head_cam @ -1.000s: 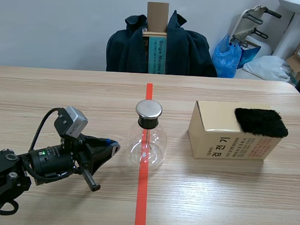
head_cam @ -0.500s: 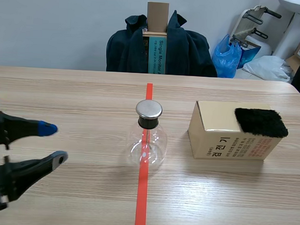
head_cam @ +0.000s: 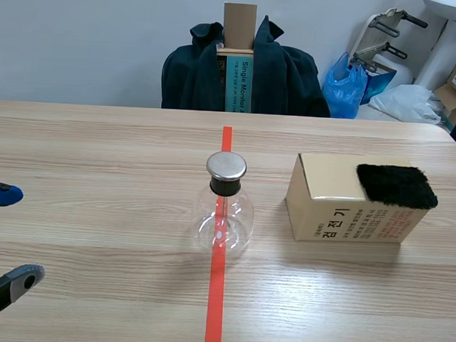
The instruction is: Do the electroscope experiment.
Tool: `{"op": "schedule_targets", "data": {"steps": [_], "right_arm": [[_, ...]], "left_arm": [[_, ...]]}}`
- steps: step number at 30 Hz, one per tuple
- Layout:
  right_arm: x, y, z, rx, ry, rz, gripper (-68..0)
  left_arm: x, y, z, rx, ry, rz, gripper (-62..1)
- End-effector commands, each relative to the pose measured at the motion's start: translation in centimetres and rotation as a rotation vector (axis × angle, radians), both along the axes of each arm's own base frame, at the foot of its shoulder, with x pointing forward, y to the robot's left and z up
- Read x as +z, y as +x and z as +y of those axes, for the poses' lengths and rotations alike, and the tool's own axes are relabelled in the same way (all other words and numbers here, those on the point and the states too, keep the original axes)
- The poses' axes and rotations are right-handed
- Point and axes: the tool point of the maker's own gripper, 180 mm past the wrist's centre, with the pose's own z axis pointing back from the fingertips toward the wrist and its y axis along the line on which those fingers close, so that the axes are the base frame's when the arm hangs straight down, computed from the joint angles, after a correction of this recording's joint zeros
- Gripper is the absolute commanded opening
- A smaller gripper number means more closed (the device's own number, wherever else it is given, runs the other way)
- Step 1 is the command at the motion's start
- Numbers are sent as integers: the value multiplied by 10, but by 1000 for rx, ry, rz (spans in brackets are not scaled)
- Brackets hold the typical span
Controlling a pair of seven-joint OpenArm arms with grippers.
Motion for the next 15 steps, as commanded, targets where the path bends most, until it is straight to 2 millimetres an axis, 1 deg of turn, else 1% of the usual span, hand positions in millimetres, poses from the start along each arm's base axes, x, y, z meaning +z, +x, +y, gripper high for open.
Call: {"op": "schedule_targets", "data": {"steps": [1,4,7,10,13,15], "right_arm": [[-8,5,-10,-20,4,-5,-667],[-37,31,-30,-78,5,106,-667],[-74,58,-48,-115,-21,239,-667],[-110,79,-63,-105,-16,353,-667],[-141,94,-72,-73,4,438,-667],[-168,109,-73,-44,6,542,-667]], "left_arm": [[9,5,-3,4,-30,-28,14],[8,5,-3,5,-29,-26,14],[8,5,-4,5,-29,-26,14],[8,5,-3,5,-30,-27,14],[8,5,-3,5,-29,-26,14],[8,5,-4,5,-30,-27,14]]}}
